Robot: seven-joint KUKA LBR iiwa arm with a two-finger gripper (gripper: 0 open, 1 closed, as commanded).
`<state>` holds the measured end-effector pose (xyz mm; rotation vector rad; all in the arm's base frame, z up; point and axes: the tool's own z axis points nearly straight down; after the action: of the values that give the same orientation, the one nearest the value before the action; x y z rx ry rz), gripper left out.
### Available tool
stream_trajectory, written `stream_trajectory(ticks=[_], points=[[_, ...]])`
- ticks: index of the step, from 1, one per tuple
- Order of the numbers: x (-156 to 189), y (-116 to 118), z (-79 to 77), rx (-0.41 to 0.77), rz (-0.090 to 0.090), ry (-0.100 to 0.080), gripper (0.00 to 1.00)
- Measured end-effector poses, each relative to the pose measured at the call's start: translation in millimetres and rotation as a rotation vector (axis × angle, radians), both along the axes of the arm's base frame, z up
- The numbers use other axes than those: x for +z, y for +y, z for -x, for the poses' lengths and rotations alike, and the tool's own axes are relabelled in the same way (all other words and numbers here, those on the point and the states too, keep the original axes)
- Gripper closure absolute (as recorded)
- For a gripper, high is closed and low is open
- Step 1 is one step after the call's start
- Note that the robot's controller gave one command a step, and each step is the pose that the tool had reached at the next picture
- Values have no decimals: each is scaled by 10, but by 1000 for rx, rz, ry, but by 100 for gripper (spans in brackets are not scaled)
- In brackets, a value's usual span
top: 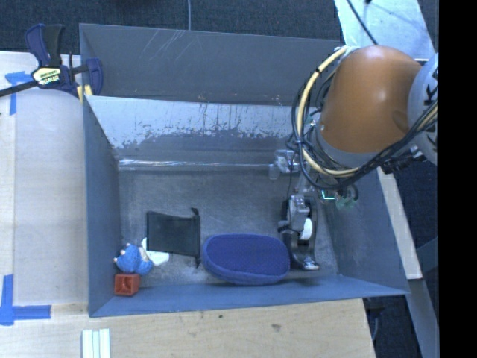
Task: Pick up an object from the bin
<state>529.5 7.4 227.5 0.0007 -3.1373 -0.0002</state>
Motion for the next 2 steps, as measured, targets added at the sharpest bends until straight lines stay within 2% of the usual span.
stream_trajectory(ticks=[1,2], points=[[-1592,323,446,-22,0,-7,0],[-1256,258,-171,123,0,-13,0]])
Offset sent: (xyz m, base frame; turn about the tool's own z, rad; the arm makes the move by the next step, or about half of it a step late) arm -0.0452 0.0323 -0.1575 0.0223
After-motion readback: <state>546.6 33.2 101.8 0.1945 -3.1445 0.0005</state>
